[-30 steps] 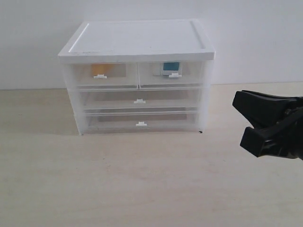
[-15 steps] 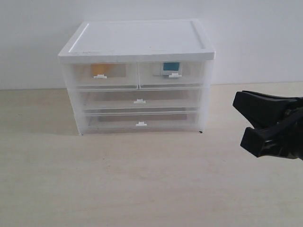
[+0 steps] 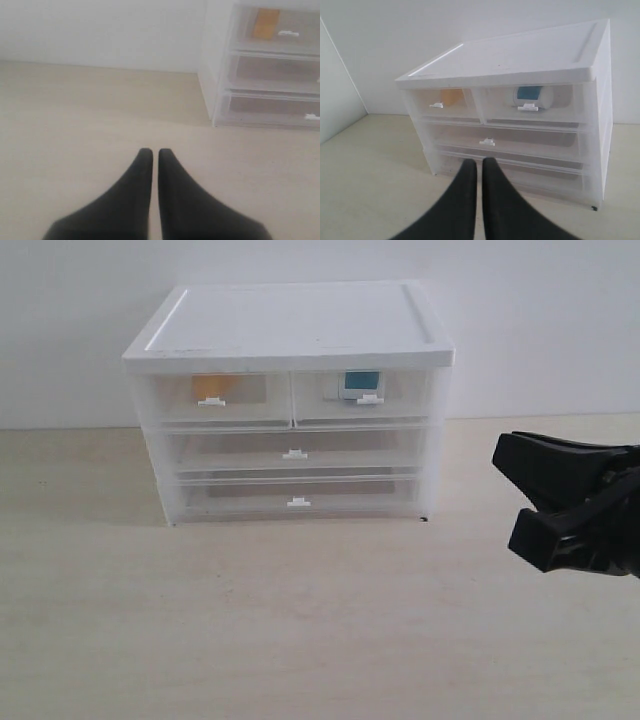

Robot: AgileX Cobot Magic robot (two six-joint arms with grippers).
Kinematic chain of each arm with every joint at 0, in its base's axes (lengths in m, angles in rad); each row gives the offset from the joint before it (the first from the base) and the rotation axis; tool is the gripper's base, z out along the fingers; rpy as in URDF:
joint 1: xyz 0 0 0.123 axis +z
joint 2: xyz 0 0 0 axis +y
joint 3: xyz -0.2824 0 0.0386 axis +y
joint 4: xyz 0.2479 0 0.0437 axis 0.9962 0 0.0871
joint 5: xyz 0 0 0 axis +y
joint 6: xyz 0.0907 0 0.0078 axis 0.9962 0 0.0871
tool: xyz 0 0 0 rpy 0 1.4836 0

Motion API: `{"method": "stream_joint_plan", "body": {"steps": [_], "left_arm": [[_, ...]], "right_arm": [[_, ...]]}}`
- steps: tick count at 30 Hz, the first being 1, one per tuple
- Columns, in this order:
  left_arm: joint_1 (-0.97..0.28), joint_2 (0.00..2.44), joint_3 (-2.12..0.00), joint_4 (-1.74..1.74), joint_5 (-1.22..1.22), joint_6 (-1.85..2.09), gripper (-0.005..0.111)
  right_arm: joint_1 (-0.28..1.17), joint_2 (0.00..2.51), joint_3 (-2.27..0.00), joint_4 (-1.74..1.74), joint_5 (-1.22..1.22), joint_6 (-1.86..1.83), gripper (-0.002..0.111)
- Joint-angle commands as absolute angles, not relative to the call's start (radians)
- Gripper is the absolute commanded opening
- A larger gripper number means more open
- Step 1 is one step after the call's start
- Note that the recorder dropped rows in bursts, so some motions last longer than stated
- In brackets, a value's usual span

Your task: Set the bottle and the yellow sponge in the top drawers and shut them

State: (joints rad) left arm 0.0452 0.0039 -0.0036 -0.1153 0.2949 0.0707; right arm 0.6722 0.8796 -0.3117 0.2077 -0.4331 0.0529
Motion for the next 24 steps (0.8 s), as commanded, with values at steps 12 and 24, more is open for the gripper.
{"method": "stream_joint_plan", "body": {"steps": [12, 24], "left_arm": [[0.048, 0.000, 0.000, -0.058, 0.292, 0.057, 0.004], [0.048, 0.000, 0.000, -0.058, 0.292, 0.057, 0.004]], "right_arm": [[0.668, 0.870, -0.311, 0.203, -0.440, 0.045, 0.000], [0.640, 0.833, -0.311, 0.242, -0.425, -0.182, 0.000]]}}
